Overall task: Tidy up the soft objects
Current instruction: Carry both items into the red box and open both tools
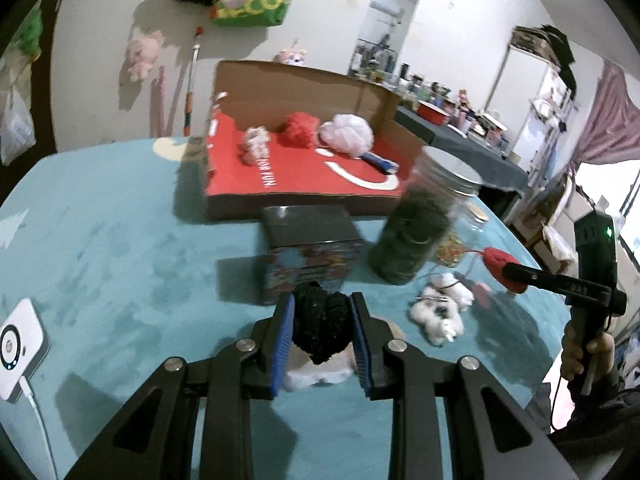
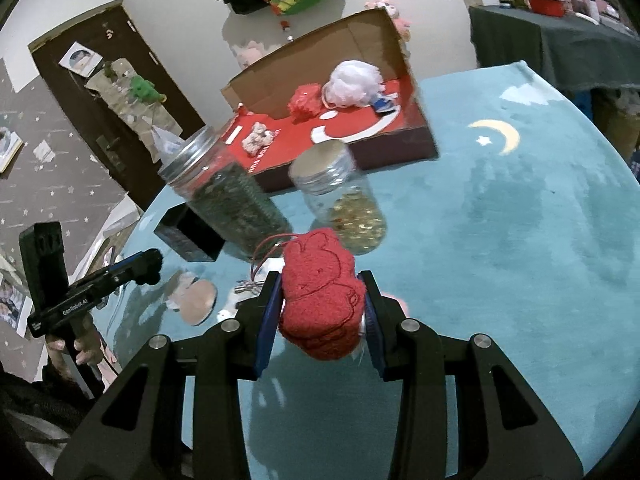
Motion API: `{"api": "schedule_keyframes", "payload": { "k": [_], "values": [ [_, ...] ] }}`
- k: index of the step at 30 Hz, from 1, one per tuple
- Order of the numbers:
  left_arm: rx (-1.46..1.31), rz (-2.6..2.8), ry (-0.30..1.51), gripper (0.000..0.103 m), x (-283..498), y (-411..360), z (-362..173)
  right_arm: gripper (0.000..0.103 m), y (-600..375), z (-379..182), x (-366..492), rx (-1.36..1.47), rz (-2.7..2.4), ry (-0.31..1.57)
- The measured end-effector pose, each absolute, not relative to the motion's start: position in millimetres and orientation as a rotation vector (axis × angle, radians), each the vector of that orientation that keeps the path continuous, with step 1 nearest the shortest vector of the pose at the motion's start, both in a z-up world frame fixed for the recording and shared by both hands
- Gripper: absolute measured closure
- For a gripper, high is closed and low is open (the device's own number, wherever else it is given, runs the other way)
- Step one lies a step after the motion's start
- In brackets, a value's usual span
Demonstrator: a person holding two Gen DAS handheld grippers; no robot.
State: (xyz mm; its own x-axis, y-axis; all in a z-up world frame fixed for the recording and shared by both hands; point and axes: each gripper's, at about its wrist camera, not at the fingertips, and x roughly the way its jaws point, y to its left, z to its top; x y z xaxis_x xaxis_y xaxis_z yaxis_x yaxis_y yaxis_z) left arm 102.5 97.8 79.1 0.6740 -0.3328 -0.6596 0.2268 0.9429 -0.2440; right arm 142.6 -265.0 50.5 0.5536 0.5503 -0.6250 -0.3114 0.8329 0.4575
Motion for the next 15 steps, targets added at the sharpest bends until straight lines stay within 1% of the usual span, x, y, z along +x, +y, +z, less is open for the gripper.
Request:
{"api": "schedule_keyframes", "payload": {
  "k": [5, 15],
  "values": [
    [-0.123, -0.306, 0.760, 0.074, 107.1, 115.1, 76.9, 0.067, -281.3, 47.5, 150.2, 0.298, 0.488, 0.857],
    [0.038, -0.304, 0.758, 0.074, 133.0, 129.0, 67.1, 0.067, -292.4, 44.5, 168.9, 0.174, 0.464, 0.888]
  ]
}}
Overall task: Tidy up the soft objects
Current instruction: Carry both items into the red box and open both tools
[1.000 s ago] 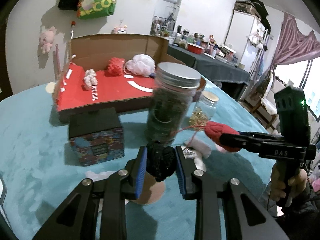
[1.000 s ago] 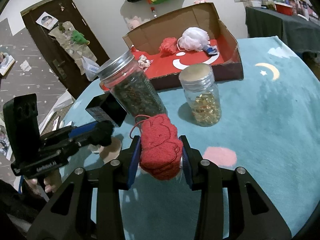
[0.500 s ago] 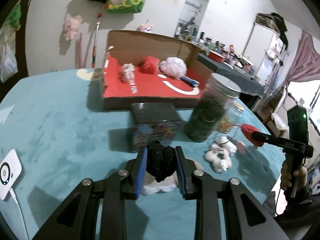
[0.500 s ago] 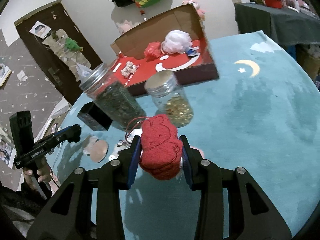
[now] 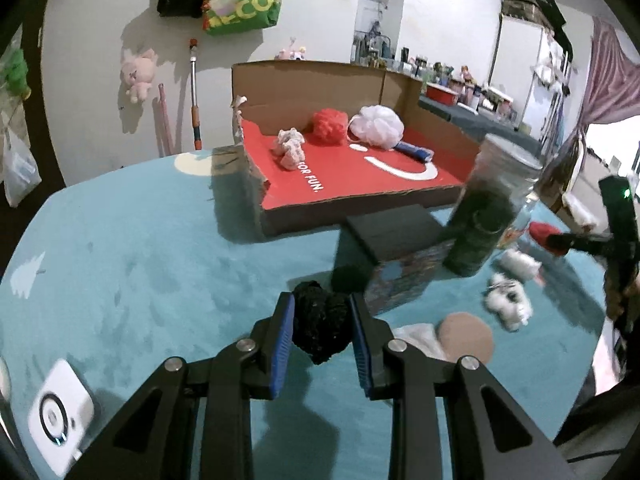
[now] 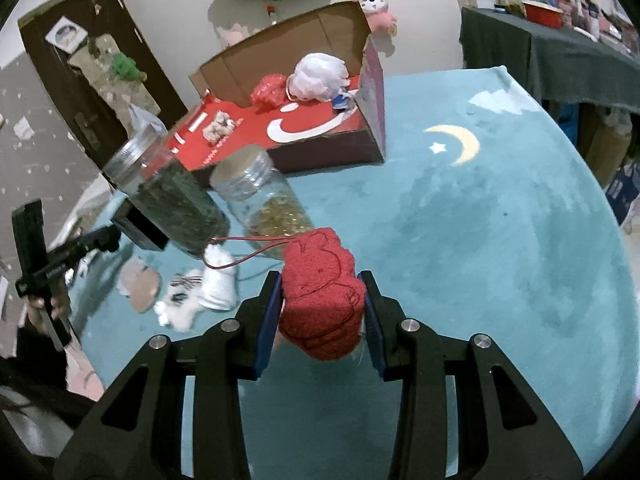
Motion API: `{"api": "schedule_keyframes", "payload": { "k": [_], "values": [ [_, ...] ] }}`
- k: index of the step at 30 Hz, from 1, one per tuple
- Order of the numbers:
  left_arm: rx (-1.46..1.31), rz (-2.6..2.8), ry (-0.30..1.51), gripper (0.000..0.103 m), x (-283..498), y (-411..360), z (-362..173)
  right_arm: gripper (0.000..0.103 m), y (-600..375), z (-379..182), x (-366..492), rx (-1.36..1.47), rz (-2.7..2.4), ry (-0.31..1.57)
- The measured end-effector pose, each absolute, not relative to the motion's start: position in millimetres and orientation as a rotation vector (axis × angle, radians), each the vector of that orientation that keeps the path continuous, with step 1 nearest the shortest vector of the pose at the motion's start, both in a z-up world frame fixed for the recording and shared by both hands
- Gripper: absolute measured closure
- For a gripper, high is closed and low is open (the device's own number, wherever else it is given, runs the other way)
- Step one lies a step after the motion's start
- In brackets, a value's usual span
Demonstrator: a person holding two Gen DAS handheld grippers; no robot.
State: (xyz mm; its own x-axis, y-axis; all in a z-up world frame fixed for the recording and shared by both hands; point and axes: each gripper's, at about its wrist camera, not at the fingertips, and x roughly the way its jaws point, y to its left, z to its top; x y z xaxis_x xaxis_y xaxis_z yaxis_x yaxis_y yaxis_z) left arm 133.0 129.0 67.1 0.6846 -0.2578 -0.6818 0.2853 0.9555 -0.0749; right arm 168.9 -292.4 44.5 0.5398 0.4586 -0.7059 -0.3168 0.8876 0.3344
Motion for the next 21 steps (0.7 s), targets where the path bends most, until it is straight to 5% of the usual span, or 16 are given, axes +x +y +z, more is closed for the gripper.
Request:
{"api": "schedule_keyframes", "payload": {
  "k": [21],
  "values": [
    [0.245, -0.422, 0.742, 0.074, 186.9, 121.1, 84.4, 0.067, -268.8, 76.6, 218.3, -0.221, 0.445, 0.858]
  ]
}}
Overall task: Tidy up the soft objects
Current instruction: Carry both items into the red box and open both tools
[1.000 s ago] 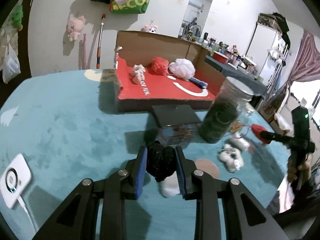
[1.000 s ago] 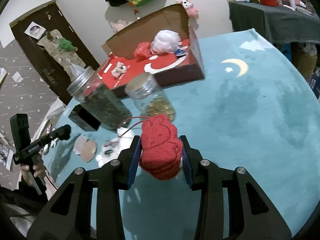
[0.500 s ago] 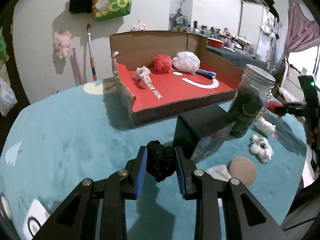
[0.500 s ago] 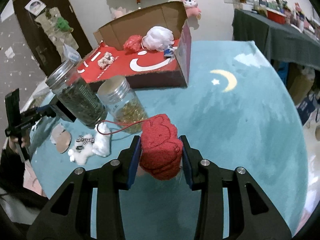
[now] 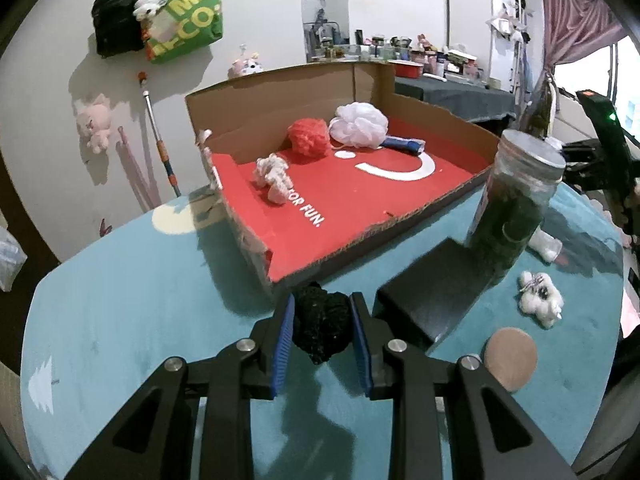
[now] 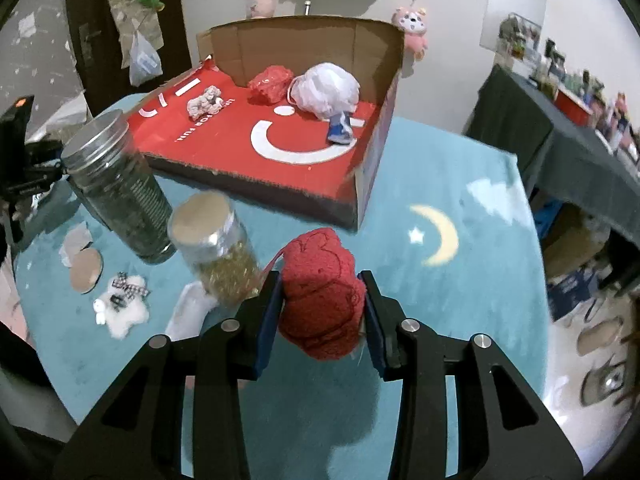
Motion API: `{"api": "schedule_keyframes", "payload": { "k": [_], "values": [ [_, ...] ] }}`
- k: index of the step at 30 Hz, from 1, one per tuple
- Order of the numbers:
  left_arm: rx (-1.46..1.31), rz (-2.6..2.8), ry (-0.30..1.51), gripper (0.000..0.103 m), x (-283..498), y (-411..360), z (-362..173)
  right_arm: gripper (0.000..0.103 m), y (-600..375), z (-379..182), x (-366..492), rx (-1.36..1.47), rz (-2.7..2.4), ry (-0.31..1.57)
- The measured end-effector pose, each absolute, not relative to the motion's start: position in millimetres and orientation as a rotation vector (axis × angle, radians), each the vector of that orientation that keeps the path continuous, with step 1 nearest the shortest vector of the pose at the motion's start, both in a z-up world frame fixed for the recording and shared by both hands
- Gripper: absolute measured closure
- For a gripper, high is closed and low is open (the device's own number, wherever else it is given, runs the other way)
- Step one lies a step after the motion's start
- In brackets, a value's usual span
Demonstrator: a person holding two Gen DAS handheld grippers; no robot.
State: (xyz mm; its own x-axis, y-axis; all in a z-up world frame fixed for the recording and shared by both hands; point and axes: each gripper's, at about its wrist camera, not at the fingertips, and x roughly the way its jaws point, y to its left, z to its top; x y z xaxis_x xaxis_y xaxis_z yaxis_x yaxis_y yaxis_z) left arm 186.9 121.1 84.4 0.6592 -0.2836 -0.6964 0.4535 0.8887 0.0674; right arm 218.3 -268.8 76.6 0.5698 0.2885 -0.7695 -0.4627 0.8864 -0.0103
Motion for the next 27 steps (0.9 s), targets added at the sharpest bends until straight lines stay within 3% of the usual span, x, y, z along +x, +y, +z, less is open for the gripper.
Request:
{"api": "schedule_keyframes", "payload": {
  "k": [17, 27],
  "values": [
    [0.177, -0.469, 0.739, 0.074, 245.9, 104.7, 118.1, 0.067, -234.6, 123.1, 270.1, -0.247, 0.496, 0.749],
    [0.157, -0.352, 0.877, 0.074, 292.6, 75.3, 91.5, 0.067, -202.3, 117.5, 321.9, -0.161, 0.410, 0.826]
  ]
}}
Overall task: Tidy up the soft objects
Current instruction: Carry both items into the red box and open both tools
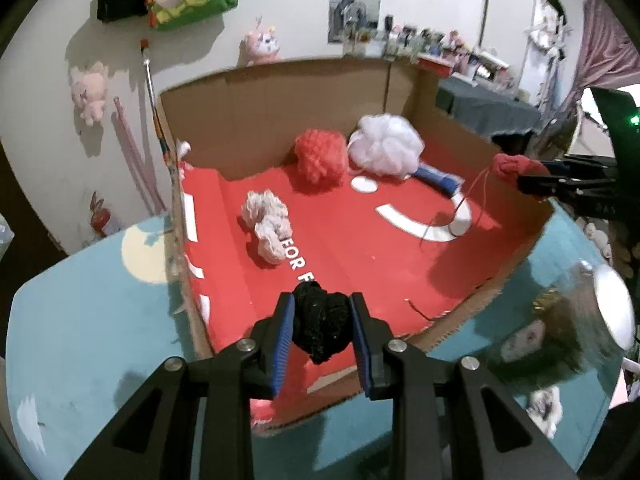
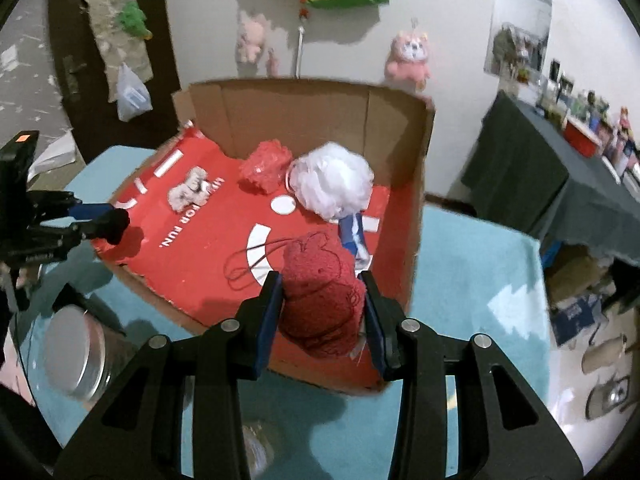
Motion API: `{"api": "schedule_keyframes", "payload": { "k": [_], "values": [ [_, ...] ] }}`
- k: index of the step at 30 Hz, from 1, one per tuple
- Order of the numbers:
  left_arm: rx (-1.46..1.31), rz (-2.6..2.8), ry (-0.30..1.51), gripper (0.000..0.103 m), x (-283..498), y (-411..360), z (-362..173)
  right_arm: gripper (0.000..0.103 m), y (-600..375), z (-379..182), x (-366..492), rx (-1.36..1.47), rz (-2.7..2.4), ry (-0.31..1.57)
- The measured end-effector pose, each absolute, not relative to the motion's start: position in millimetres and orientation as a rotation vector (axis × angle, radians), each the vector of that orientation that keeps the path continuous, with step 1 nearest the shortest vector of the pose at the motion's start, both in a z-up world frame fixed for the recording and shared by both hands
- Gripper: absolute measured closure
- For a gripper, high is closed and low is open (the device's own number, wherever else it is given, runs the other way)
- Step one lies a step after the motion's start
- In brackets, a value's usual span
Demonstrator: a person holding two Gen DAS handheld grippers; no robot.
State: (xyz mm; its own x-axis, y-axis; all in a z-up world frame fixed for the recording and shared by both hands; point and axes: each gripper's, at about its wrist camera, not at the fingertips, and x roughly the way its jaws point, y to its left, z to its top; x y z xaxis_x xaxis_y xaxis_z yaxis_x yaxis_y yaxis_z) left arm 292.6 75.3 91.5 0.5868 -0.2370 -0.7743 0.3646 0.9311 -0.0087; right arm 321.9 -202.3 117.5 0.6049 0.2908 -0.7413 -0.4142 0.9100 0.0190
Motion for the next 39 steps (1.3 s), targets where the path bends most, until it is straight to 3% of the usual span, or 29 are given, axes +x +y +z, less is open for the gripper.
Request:
{"api": "schedule_keyframes", "payload": {
  "k": [13, 33, 38, 39],
  "values": [
    [0.234, -0.291, 0.966, 0.073, 321.4, 59.5, 61.4, 0.066, -166.6, 57.6, 354.2, -0.362, 0.293, 1.004],
    [0.254, -0.283, 0.952, 0.067, 324.5, 57.2, 59.8, 0.063, -156.9, 44.7, 355.3, -0.517, 0.260, 0.966],
    [0.247, -0.284, 0.926, 0.054, 317.2, 56.8, 67.9, 0.055, -155.4, 43.9, 354.6, -0.526, 0.270, 0.970],
    [0.241, -0.278, 0.915, 0.046, 314.9, 57.3, 71.5, 0.052, -155.2, 45.4, 353.6, -0.524, 0.270, 0.967]
  ]
}}
